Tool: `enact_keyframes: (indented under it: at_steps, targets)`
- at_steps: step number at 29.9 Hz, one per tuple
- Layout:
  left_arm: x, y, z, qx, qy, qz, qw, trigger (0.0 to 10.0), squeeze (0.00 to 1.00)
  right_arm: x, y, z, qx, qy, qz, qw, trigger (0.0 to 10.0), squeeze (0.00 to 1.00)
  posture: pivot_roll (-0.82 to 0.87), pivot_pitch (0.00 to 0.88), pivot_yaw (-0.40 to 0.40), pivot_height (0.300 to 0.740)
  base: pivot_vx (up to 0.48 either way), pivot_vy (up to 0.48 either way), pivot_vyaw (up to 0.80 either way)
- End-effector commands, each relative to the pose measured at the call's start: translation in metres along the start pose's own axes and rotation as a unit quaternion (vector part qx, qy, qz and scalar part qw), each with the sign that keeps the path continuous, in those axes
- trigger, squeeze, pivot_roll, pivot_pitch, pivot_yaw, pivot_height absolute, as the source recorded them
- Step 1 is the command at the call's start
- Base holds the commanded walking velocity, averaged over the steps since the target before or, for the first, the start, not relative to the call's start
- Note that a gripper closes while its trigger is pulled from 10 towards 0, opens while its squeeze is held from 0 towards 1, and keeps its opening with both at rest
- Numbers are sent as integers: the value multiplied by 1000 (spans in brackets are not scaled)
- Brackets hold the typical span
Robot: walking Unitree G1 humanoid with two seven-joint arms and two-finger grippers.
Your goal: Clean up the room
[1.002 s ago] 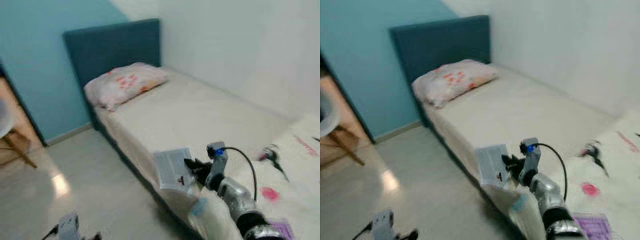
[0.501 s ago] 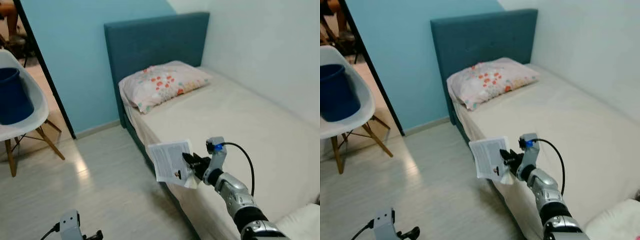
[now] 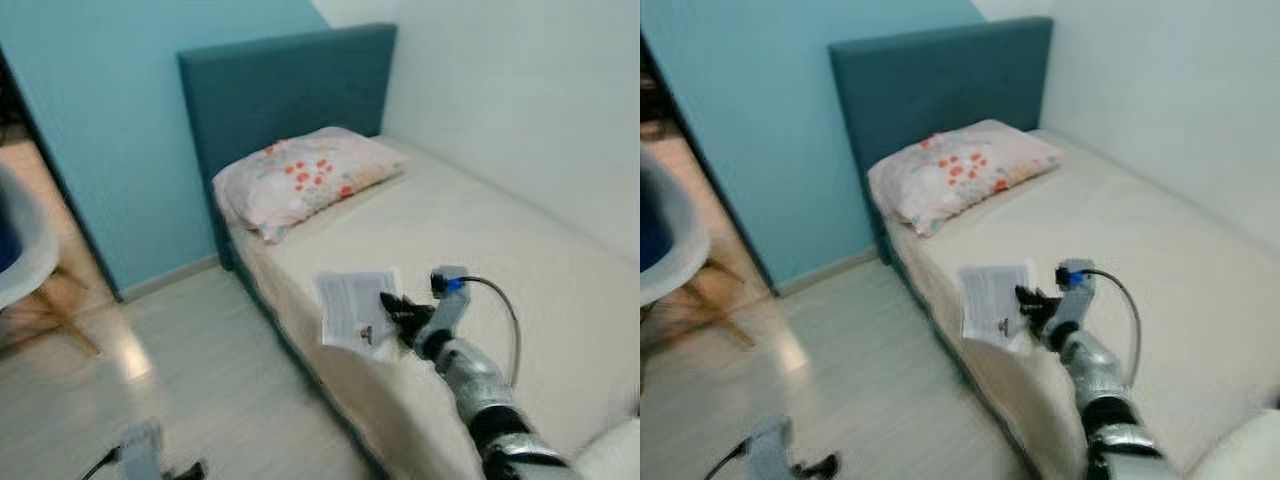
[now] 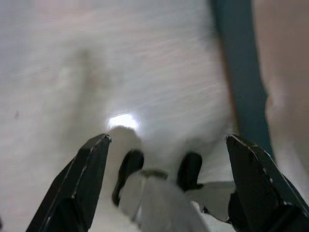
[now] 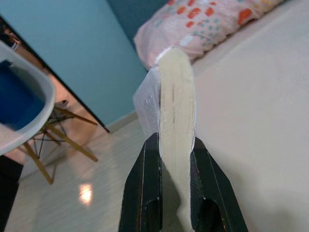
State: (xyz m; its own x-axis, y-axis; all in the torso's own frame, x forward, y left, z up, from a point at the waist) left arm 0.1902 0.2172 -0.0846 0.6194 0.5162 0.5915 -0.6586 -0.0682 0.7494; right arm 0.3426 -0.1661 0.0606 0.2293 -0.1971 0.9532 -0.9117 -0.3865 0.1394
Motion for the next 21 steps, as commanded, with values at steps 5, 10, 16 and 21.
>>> enact_keyframes:
  at_steps: [5, 10, 16, 21]
  targets:
    - [0, 0, 1, -1, -6, -2, 1000, 10000, 0, 7, 1, 0, 14, -2, 26, 1000, 10000, 0, -65, 0, -4, 740, 333, 0, 0]
    - [0, 0, 1, -2, -6, -2, 1000, 10000, 0, 8, 0, -3, 22, -11, 33, 999, 10000, 0, -66, 0, -3, 740, 335, 0, 0]
    - [-1, 0, 1, -1, -6, -3, 1000, 10000, 0, 8, 1, -6, 43, -1, 35, 998, 10000, 0, -66, 0, -7, 740, 338, 0, 267]
    - [-1, 0, 1, -1, -9, -4, 1000, 10000, 0, 10, 0, -5, 39, 1, 37, 999, 10000, 0, -69, 0, -8, 740, 337, 0, 800]
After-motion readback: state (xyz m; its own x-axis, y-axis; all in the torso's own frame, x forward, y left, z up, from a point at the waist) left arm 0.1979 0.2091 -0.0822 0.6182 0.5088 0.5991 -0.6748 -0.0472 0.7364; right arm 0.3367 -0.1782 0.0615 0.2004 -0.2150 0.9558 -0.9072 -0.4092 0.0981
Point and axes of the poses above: a point about 5 cm out from each wrist's last joint towards the gripper, its own y axis pointing back from the gripper into the wrist, its own x axis along the axis of the wrist's last joint, z = x × y, the point moved 1 cm from there along -y, pointing out of the wrist towards the gripper, and after that the axes turned 6 degrees about y, right-handed, at the moved point
